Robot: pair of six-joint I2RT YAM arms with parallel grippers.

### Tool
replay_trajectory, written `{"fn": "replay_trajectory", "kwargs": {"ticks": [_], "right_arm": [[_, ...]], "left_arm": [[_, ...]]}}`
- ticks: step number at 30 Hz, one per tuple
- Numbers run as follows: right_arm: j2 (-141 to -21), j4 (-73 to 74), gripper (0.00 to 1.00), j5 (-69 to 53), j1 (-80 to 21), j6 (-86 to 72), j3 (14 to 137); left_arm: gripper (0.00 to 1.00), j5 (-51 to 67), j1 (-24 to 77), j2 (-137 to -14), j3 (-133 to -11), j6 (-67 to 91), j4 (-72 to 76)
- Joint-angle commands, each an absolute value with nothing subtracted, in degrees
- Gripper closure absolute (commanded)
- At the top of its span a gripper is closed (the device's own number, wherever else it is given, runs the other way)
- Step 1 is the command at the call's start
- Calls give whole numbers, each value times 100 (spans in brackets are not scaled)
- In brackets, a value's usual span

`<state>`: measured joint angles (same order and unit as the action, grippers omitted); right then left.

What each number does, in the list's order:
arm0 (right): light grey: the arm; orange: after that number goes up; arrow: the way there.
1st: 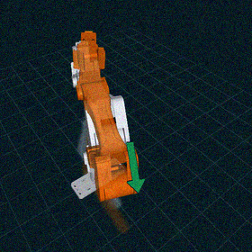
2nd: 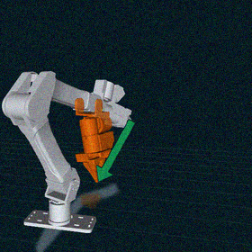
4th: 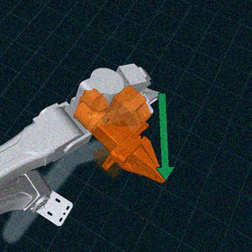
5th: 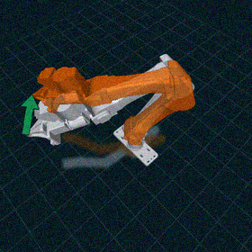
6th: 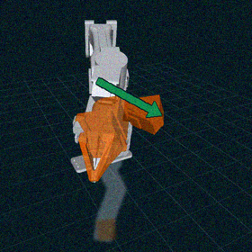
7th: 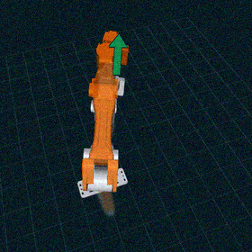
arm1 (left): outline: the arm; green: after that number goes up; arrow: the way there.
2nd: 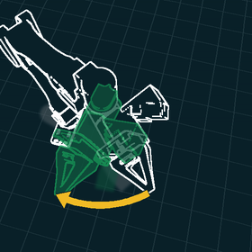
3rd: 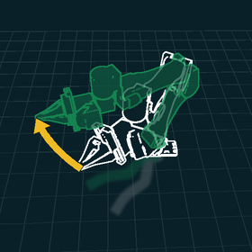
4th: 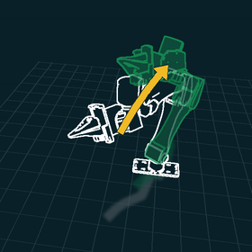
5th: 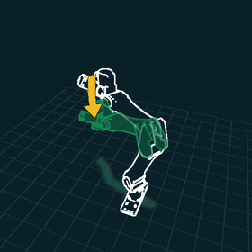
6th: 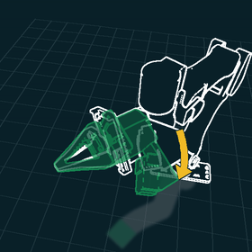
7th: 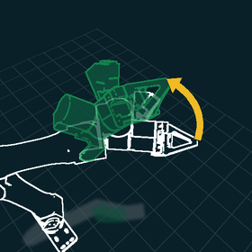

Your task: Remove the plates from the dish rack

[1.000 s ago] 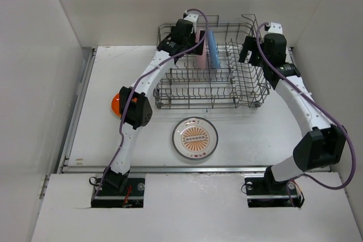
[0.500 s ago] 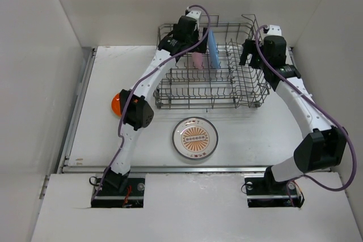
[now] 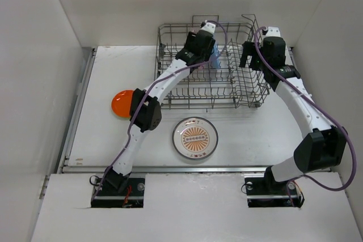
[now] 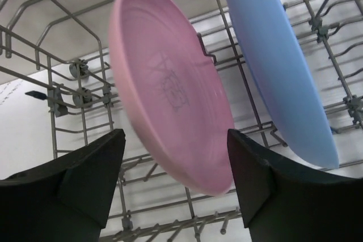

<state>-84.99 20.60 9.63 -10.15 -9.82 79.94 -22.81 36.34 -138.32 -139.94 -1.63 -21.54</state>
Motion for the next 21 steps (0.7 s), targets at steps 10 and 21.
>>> {"fn": "replay_trajectory", "kwargs": {"ticks": [10, 21], "right_arm": [[-8068, 2004, 0, 984, -1020, -879, 7805], [-8068, 1951, 0, 932, -1020, -826, 7989]], "left_arm": [[97, -2839, 3674, -13633, -13965, -247, -2381], [100, -2514, 3674, -13123, -14554, -175, -2514]]}}
